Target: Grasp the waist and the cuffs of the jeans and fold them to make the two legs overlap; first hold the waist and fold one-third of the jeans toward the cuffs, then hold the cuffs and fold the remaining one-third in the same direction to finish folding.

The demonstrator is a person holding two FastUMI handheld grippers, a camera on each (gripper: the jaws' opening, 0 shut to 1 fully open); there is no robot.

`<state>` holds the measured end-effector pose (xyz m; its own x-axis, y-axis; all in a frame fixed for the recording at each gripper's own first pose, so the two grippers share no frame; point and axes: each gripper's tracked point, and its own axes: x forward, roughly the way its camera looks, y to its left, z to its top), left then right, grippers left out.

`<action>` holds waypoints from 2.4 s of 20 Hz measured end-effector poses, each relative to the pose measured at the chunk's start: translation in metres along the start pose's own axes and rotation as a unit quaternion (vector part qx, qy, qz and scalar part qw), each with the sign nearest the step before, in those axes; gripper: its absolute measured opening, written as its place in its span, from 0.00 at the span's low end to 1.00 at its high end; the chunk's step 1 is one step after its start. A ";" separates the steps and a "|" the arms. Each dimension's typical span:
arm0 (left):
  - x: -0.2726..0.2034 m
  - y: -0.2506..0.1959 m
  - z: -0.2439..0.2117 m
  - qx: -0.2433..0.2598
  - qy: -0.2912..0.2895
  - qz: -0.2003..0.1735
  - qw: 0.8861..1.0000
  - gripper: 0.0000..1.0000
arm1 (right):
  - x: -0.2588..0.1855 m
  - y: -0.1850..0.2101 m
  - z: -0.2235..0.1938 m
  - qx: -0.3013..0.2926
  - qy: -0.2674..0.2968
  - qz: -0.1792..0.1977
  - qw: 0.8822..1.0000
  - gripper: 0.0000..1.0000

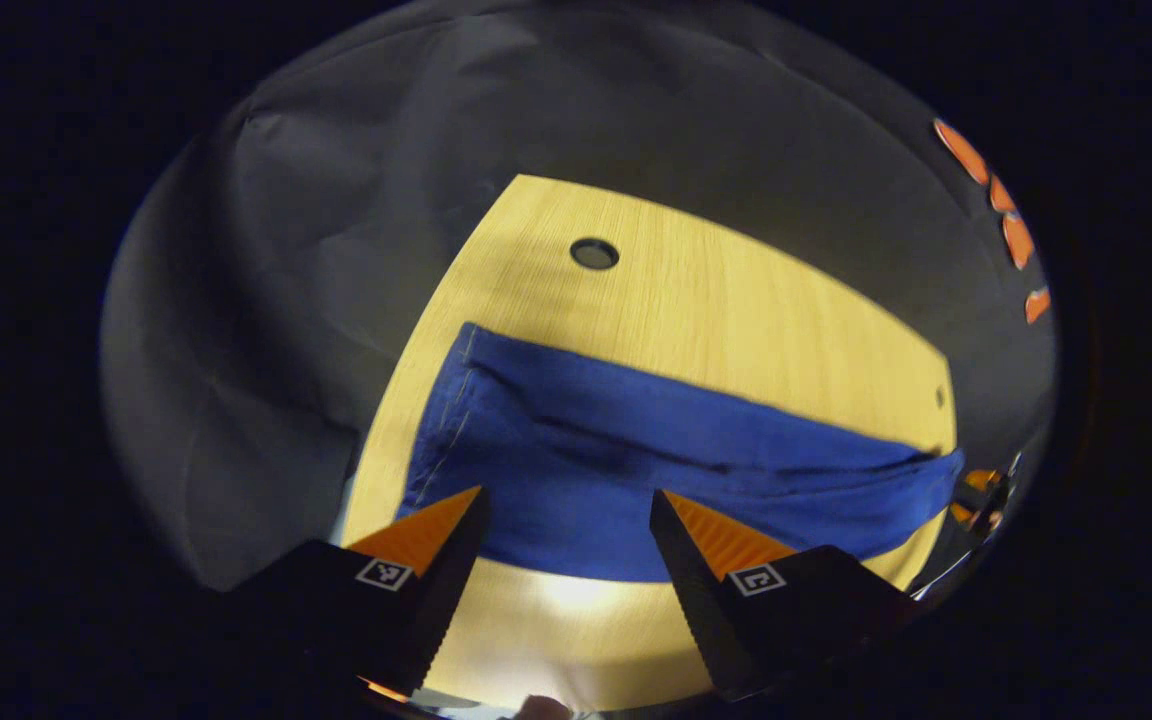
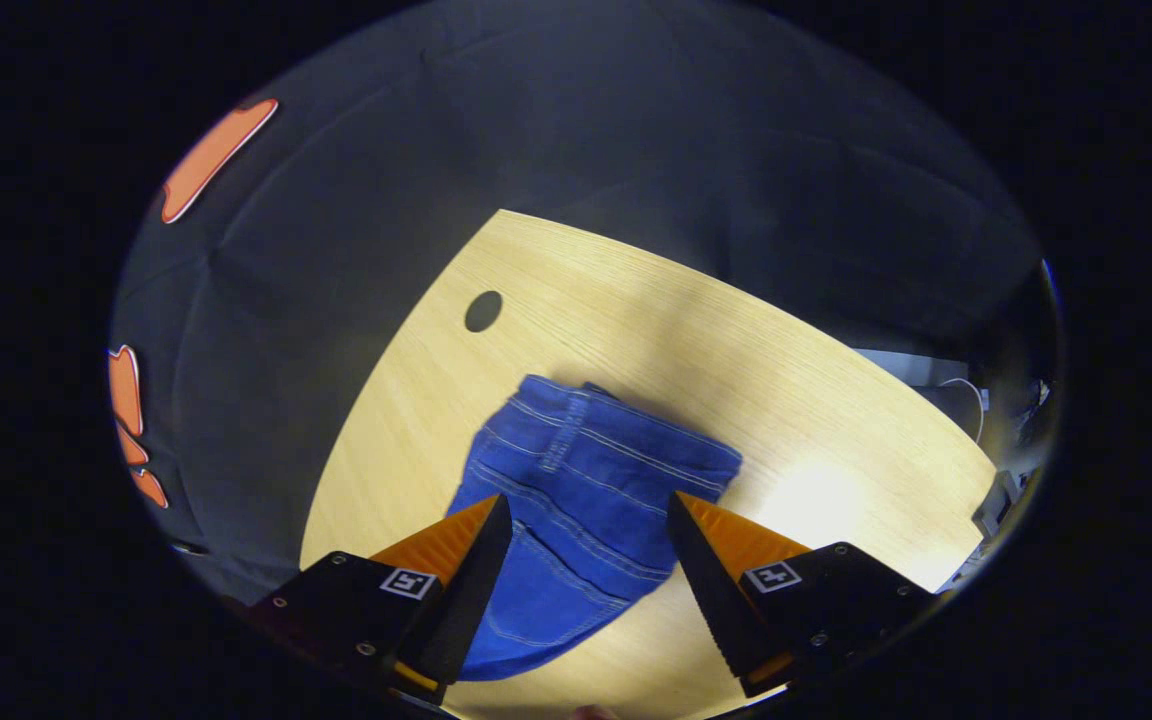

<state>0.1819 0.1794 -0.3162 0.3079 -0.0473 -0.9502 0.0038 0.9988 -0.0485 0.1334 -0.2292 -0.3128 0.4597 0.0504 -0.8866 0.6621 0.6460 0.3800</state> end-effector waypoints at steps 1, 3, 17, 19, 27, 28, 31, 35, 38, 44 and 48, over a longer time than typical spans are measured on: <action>0.000 0.012 -0.002 0.043 0.004 0.037 0.998 1.00 | 0.003 -0.007 -0.004 0.005 0.007 -0.009 1.000 0.96; 0.002 0.015 -0.002 0.079 -0.002 0.053 0.995 0.99 | 0.012 -0.018 -0.013 0.012 0.017 -0.016 1.000 0.96; 0.014 -0.005 -0.021 -0.037 -0.051 0.024 0.998 1.00 | 0.051 -0.026 -0.025 0.001 0.027 -0.011 1.000 0.60; 0.014 -0.004 -0.019 -0.049 -0.056 0.024 0.997 1.00 | 0.050 -0.021 -0.021 0.001 0.021 0.001 1.000 0.34; 0.018 -0.005 -0.015 -0.064 -0.083 0.013 0.994 1.00 | 0.012 -0.002 -0.018 -0.040 -0.008 0.041 0.998 0.25; 0.017 -0.005 -0.014 -0.063 -0.091 0.012 0.994 1.00 | 0.006 0.007 -0.019 -0.042 -0.013 0.048 0.998 0.25; 0.013 -0.002 -0.008 -0.049 -0.102 0.008 0.994 1.00 | -0.015 0.037 -0.015 -0.047 -0.037 0.077 0.995 0.24; 0.012 0.000 0.001 -0.019 -0.115 -0.006 0.993 1.00 | -0.056 0.069 -0.028 -0.060 -0.062 0.105 0.991 0.24; 0.009 0.001 0.004 -0.023 -0.119 -0.020 0.992 1.00 | -0.076 0.097 -0.042 -0.060 -0.065 0.138 0.987 0.22; 0.009 0.001 0.007 -0.035 -0.116 -0.030 0.992 0.99 | -0.053 0.074 -0.060 -0.064 -0.042 0.039 0.996 0.18; 0.016 -0.001 0.009 -0.037 -0.105 -0.020 0.994 1.00 | -0.044 0.062 -0.069 -0.006 -0.019 -0.001 1.000 0.18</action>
<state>0.1958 0.1783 -0.3283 0.5012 -0.0760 -0.8620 -0.0478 0.9922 -0.1152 0.1131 -0.1386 -0.2686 0.4813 0.0201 -0.8763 0.6559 0.6550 0.3753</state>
